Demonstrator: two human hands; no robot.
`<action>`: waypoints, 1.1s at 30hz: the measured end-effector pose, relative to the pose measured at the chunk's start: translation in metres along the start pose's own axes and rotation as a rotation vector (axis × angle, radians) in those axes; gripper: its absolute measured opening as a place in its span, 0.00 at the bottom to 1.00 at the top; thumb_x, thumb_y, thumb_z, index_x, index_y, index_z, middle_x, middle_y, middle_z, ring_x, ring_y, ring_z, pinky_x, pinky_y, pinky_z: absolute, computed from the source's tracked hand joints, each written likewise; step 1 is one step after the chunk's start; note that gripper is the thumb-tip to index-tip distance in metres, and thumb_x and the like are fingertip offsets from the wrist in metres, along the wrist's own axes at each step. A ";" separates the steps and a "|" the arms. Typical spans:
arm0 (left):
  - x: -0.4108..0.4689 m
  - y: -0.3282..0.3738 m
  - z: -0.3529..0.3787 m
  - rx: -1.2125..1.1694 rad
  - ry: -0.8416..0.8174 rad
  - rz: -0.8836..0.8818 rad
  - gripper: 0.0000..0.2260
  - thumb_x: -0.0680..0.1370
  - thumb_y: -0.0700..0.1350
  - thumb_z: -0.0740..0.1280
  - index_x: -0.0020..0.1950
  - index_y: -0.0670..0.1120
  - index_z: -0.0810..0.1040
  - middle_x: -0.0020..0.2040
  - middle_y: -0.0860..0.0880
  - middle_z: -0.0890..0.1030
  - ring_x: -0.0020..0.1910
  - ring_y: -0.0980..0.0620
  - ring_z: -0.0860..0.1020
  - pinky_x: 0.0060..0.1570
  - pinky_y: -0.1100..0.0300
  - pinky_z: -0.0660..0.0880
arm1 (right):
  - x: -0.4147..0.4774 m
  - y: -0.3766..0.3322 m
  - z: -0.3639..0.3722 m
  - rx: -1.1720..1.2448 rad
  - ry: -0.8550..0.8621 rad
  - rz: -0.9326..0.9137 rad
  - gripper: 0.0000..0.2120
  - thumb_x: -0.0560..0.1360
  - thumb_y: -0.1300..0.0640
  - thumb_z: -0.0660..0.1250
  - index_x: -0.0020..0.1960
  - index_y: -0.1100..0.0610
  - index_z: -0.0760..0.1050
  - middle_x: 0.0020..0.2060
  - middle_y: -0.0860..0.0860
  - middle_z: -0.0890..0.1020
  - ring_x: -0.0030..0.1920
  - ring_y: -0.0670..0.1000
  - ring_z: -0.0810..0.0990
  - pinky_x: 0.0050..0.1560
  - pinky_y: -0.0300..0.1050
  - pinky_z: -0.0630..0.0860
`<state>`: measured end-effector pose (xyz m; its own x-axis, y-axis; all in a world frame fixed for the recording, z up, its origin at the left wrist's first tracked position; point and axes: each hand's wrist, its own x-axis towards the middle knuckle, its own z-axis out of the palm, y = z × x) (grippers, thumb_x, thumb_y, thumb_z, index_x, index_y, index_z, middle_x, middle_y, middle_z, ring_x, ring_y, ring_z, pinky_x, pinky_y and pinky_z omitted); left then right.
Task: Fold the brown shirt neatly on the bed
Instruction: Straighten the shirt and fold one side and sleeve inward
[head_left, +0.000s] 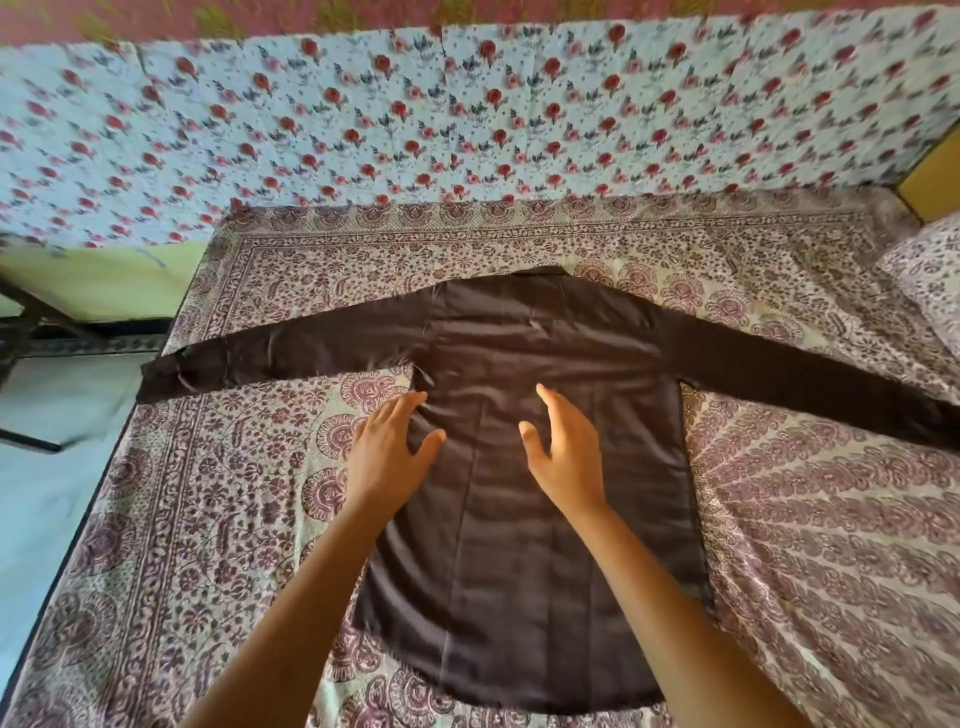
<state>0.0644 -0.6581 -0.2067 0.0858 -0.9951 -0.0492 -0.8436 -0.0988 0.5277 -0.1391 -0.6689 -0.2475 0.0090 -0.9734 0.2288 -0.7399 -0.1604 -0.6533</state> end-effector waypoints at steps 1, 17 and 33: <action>0.012 -0.001 0.006 -0.005 -0.010 0.000 0.22 0.75 0.51 0.66 0.68 0.50 0.69 0.64 0.49 0.75 0.62 0.45 0.73 0.60 0.49 0.68 | 0.010 0.006 0.005 -0.008 -0.004 0.008 0.23 0.75 0.52 0.62 0.66 0.61 0.69 0.62 0.56 0.77 0.63 0.55 0.75 0.62 0.54 0.72; 0.282 -0.042 0.158 -0.148 0.004 -0.044 0.13 0.80 0.47 0.60 0.61 0.46 0.77 0.56 0.43 0.80 0.54 0.42 0.77 0.48 0.54 0.72 | 0.193 0.162 0.121 -0.184 -0.033 0.107 0.20 0.73 0.56 0.59 0.62 0.64 0.73 0.57 0.59 0.80 0.56 0.60 0.79 0.55 0.54 0.75; 0.529 -0.033 0.267 0.164 -0.153 -0.060 0.15 0.77 0.57 0.62 0.44 0.46 0.77 0.51 0.40 0.79 0.55 0.42 0.75 0.65 0.43 0.65 | 0.384 0.294 0.194 -0.433 -0.016 0.444 0.18 0.80 0.58 0.53 0.70 0.57 0.63 0.70 0.56 0.64 0.61 0.61 0.73 0.50 0.51 0.71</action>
<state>-0.0039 -1.1820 -0.4766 0.0673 -0.9751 -0.2111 -0.9153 -0.1446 0.3760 -0.2233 -1.1217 -0.4917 -0.3545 -0.9350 -0.0105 -0.8811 0.3378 -0.3309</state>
